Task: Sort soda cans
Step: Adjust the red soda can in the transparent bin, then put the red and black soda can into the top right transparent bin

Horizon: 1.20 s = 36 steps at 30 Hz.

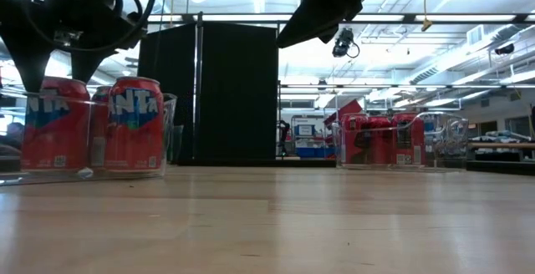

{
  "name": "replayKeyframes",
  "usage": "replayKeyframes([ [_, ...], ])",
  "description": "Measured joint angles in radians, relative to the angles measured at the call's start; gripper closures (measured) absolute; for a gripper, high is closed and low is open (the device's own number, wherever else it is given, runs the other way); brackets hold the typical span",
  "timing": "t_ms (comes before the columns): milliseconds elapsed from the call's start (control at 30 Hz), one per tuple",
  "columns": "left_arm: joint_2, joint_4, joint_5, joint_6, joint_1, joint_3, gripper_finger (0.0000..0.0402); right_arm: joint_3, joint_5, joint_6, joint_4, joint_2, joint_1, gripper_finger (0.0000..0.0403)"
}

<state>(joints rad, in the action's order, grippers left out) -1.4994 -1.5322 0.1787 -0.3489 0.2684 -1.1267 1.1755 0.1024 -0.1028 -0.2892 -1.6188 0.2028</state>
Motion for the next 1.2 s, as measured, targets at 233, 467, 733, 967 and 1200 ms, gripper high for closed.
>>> replayKeyframes([
  [233, 0.0, -0.038, 0.046, 0.001, 0.0, 0.0, 0.004, 0.0, 0.0, 0.0, 0.0, 0.0, 0.0, 0.0403],
  [467, 0.0, -0.04, 0.058, 0.006, 0.0, -0.059, 0.0041, 0.0, 0.006, 0.009, 0.003, 0.0, 0.0, 0.0402],
  [733, 0.058, 0.066, 0.056, 0.047, 0.0, -0.141, 0.009, -0.003, 0.046, 0.069, -0.016, 0.001, 0.0, 0.0402],
  [967, 0.194, 0.49, 0.0, 0.169, 0.0, -0.042, 0.0188, -0.084, 0.095, 0.077, 0.067, 0.002, -0.001, 0.0403],
  [1200, 0.242, 0.85, -0.017, 0.306, -0.003, 0.097, 0.0294, -0.2, 0.091, 0.072, 0.294, 0.002, -0.002, 0.0403],
])
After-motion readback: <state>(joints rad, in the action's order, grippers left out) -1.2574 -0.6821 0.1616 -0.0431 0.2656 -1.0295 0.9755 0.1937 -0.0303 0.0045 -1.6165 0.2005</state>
